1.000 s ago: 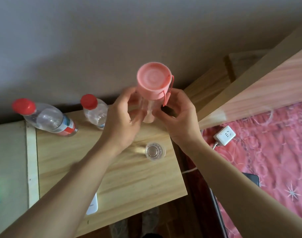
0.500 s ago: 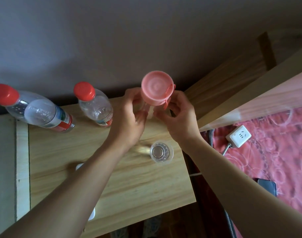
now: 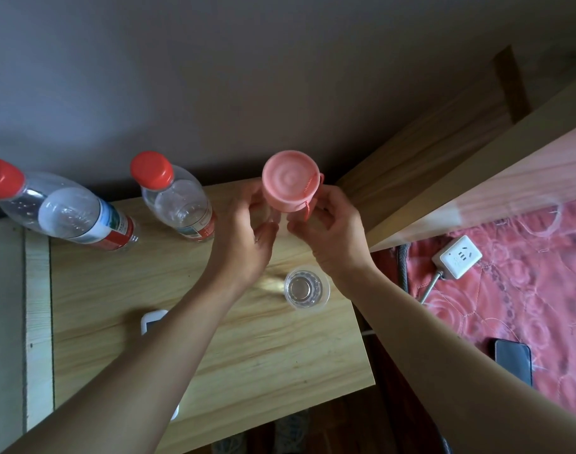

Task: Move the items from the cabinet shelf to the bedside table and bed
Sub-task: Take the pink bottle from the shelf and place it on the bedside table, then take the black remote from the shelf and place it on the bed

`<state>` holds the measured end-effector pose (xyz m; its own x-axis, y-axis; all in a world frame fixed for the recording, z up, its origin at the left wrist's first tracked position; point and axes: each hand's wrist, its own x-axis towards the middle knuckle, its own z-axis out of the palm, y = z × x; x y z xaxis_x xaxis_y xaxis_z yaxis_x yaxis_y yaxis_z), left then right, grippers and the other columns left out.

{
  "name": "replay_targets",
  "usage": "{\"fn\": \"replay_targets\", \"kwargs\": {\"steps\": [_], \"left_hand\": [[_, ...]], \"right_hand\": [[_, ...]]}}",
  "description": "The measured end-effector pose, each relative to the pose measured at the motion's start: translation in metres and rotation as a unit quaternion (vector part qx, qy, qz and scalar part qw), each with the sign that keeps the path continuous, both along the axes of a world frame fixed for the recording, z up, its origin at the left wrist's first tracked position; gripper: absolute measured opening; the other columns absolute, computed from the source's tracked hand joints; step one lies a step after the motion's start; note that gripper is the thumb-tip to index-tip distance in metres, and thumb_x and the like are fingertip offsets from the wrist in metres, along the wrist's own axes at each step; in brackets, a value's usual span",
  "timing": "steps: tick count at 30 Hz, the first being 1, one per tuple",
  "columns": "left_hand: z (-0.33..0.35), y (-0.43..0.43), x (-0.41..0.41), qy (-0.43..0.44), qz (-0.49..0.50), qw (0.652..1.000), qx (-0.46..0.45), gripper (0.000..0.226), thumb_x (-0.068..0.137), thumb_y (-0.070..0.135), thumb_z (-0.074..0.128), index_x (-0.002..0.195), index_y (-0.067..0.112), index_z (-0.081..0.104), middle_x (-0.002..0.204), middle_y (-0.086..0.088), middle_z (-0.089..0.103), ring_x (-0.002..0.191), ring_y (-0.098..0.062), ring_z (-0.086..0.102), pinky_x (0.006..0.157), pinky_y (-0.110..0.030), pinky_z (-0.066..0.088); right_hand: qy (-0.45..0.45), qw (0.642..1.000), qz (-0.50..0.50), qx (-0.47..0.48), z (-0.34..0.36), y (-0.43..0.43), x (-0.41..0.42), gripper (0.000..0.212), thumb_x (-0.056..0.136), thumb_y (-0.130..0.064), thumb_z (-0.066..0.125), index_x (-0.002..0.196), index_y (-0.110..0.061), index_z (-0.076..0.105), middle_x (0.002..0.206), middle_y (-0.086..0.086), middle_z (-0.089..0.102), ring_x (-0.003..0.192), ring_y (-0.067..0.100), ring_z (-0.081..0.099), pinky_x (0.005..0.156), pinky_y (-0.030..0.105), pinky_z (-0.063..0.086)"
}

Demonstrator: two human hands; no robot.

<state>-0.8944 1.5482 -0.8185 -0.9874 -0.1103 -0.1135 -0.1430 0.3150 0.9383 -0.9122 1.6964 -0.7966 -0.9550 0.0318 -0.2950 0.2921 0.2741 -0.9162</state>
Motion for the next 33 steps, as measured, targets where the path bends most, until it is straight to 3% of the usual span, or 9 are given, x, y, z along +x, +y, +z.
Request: {"fn": "replay_targets", "kwargs": {"steps": [5, 9, 12, 16, 19, 23, 25, 28, 33], "left_hand": [[0.004, 0.002, 0.000, -0.004, -0.002, 1.000, -0.004, 0.045, 0.087, -0.003, 0.064, 0.124, 0.020, 0.052, 0.115, 0.003, 0.064, 0.111, -0.004, 0.062, 0.087, -0.009, 0.048], [0.007, 0.001, 0.003, -0.022, -0.005, 0.999, 0.023, 0.051, 0.088, -0.002, 0.063, 0.133, 0.019, 0.050, 0.123, 0.003, 0.063, 0.120, -0.006, 0.060, 0.090, -0.010, 0.049], [0.013, 0.000, 0.008, -0.034, 0.008, 0.998, 0.054, 0.057, 0.088, 0.000, 0.064, 0.138, 0.019, 0.044, 0.129, 0.007, 0.061, 0.124, -0.003, 0.058, 0.101, -0.023, 0.051], [0.028, 0.000, 0.016, -0.016, 0.044, 0.996, 0.078, 0.067, 0.088, 0.007, 0.067, 0.146, 0.018, 0.037, 0.132, 0.007, 0.061, 0.123, 0.000, 0.058, 0.102, -0.022, 0.050], [0.043, 0.000, 0.017, 0.000, 0.056, 0.995, 0.079, 0.070, 0.084, 0.025, 0.070, 0.146, 0.021, 0.037, 0.138, 0.002, 0.058, 0.127, -0.001, 0.056, 0.105, -0.025, 0.048], [0.073, 0.000, 0.014, 0.008, 0.056, 0.992, 0.110, 0.078, 0.076, 0.055, 0.065, 0.145, 0.027, 0.040, 0.147, -0.002, 0.052, 0.135, -0.006, 0.050, 0.113, -0.034, 0.043], [0.091, 0.000, 0.011, 0.017, 0.060, 0.990, 0.126, 0.078, 0.075, 0.058, 0.064, 0.142, 0.024, 0.044, 0.144, -0.003, 0.054, 0.133, -0.007, 0.051, 0.113, -0.033, 0.042], [0.125, 0.001, 0.004, 0.033, 0.080, 0.986, 0.145, 0.073, 0.077, 0.055, 0.064, 0.138, 0.020, 0.048, 0.139, -0.005, 0.057, 0.127, -0.009, 0.056, 0.105, -0.023, 0.045], [0.191, 0.002, -0.013, 0.062, 0.107, 0.979, 0.161, 0.069, 0.073, 0.057, 0.063, 0.131, 0.021, 0.054, 0.131, 0.000, 0.063, 0.123, -0.009, 0.060, 0.108, -0.040, 0.048]], "right_hand": [[-0.012, 1.000, 0.002, -0.018, 0.004, 0.001, -0.002, 0.043, 0.077, 0.005, 0.078, 0.115, -0.006, 0.060, 0.102, 0.001, 0.072, 0.096, 0.006, 0.069, 0.084, 0.020, 0.055], [-0.020, 0.999, 0.024, -0.026, 0.008, 0.003, 0.000, 0.048, 0.078, 0.004, 0.078, 0.120, -0.008, 0.059, 0.105, -0.004, 0.071, 0.095, 0.000, 0.069, 0.083, 0.018, 0.055], [-0.014, 0.999, 0.026, -0.023, 0.014, 0.006, 0.005, 0.051, 0.078, -0.001, 0.080, 0.124, -0.012, 0.059, 0.112, -0.003, 0.071, 0.104, 0.004, 0.068, 0.091, 0.022, 0.056], [-0.003, 0.998, 0.008, -0.056, 0.028, 0.008, 0.016, 0.050, 0.079, -0.009, 0.082, 0.120, -0.019, 0.058, 0.118, 0.001, 0.070, 0.112, 0.008, 0.067, 0.105, 0.034, 0.053], [0.005, 0.999, -0.011, -0.046, 0.046, 0.005, 0.022, 0.072, 0.077, -0.024, 0.086, 0.136, -0.024, 0.046, 0.124, -0.011, 0.060, 0.114, -0.005, 0.059, 0.104, 0.025, 0.047], [0.024, 0.998, -0.017, -0.056, 0.083, 0.004, 0.028, 0.101, 0.066, -0.052, 0.079, 0.151, -0.022, 0.034, 0.143, -0.006, 0.046, 0.126, -0.005, 0.048, 0.096, 0.011, 0.045], [0.038, 0.997, -0.007, -0.067, 0.102, 0.004, 0.028, 0.098, 0.068, -0.055, 0.076, 0.151, -0.021, 0.035, 0.150, -0.005, 0.044, 0.138, 0.003, 0.043, 0.100, 0.008, 0.044], [0.058, 0.993, -0.004, -0.100, 0.132, 0.002, 0.023, 0.083, 0.080, -0.056, 0.075, 0.148, -0.023, 0.041, 0.149, -0.005, 0.049, 0.141, 0.009, 0.043, 0.115, 0.028, 0.041], [0.108, 0.988, -0.009, -0.111, 0.192, -0.006, 0.006, 0.063, 0.084, -0.046, 0.064, 0.140, -0.021, 0.048, 0.144, -0.003, 0.054, 0.136, 0.006, 0.049, 0.114, 0.030, 0.041]]}}
